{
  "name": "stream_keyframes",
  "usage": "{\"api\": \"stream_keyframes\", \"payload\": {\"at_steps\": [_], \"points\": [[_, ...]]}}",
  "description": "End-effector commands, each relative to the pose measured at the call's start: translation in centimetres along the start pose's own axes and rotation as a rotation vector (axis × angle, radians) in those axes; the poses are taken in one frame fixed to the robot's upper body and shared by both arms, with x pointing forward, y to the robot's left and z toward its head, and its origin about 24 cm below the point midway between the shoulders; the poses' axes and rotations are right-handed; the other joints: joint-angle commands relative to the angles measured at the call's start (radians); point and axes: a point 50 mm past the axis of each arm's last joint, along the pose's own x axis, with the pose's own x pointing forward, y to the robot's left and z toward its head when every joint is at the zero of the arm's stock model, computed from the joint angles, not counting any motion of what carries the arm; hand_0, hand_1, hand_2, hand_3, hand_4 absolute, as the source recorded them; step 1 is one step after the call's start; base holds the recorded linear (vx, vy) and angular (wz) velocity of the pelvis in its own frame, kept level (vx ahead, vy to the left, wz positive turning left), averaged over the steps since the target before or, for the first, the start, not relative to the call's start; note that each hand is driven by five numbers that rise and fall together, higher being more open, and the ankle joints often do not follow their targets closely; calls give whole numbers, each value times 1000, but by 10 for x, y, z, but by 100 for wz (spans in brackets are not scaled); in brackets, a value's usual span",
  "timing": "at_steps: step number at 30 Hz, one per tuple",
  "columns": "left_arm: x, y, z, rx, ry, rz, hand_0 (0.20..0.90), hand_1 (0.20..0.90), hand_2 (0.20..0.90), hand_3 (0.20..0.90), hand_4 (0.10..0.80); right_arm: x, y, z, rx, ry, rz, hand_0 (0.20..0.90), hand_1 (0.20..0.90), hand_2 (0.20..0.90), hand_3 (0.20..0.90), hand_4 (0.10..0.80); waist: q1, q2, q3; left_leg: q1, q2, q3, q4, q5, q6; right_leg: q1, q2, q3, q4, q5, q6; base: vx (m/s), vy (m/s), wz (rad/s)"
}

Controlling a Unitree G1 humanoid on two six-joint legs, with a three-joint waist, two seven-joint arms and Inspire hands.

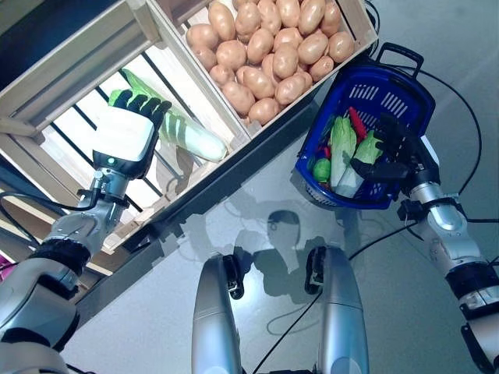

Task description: Put vegetables into the basket

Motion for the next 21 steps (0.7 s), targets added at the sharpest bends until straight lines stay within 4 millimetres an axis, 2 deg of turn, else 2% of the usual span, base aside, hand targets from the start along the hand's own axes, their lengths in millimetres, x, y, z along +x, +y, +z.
{"api": "stream_keyframes", "payload": {"at_steps": [1, 10, 21], "points": [[36, 40, -19, 59, 89, 228, 900, 900, 900, 900, 800, 15, -4, 58, -14, -285, -15, 900, 900, 900, 900, 800, 6, -6, -39, 16, -7, -23, -9, -64, 1, 42, -13, -3, -69, 47, -16, -45, 15, 4], [48, 47, -19, 58, 75, 226, 900, 900, 900, 900, 800, 18, -3, 61, -25, -273, 1, 900, 900, 900, 900, 800, 2, -8, -28, -41, -1, -29, 39, -78, 1, -11, -9, -1, -31, 40, -11, -24, 8, 1], [62, 59, -6, 110, -71, 228, 900, 900, 900, 900, 800, 23, 0, 69, -31, -291, 11, 900, 900, 900, 900, 800, -3, -7, -9, -118, 5, -35, 93, -91, 3, -84, -13, 2, 19, 36, -6, -36, -1, 0]]}}
